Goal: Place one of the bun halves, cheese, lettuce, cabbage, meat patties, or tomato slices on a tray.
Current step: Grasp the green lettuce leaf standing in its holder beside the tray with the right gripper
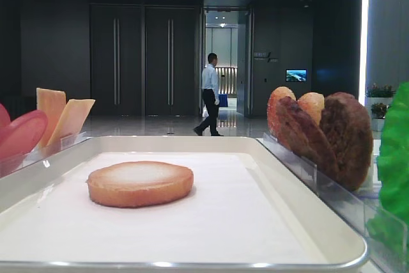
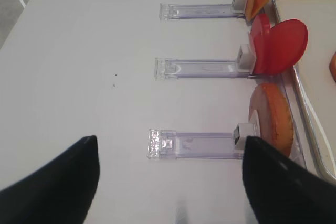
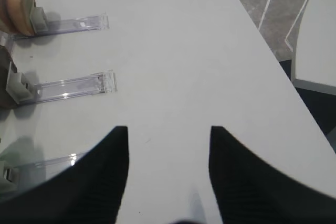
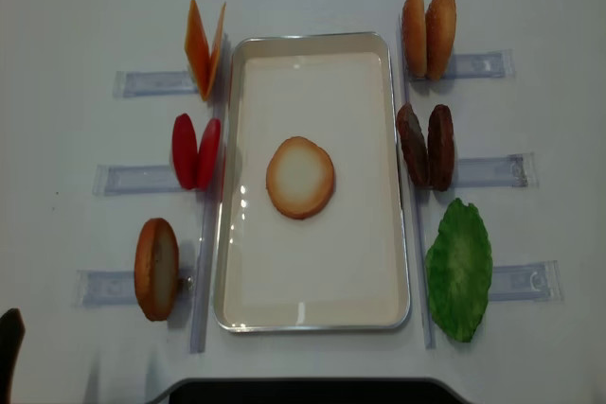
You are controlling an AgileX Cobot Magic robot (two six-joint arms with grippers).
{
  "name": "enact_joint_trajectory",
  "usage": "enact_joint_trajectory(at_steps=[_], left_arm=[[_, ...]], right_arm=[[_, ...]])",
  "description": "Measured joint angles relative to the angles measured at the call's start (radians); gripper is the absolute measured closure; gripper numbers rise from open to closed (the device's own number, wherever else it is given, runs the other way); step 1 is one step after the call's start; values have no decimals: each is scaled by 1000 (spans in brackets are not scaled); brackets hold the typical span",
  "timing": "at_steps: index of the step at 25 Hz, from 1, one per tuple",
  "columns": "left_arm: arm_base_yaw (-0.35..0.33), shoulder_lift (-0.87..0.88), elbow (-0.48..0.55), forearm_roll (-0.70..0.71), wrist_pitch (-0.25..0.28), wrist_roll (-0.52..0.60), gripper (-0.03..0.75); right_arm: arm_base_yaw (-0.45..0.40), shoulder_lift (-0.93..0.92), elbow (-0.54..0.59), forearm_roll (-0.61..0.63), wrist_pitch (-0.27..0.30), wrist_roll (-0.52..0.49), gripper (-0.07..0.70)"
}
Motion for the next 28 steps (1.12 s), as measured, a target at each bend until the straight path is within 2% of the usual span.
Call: enact_joint_trajectory(at_steps=[28], left_arm=[[0, 0, 0, 0, 0, 0, 64]], right_arm=[[0, 0, 0, 7, 0, 0, 292]])
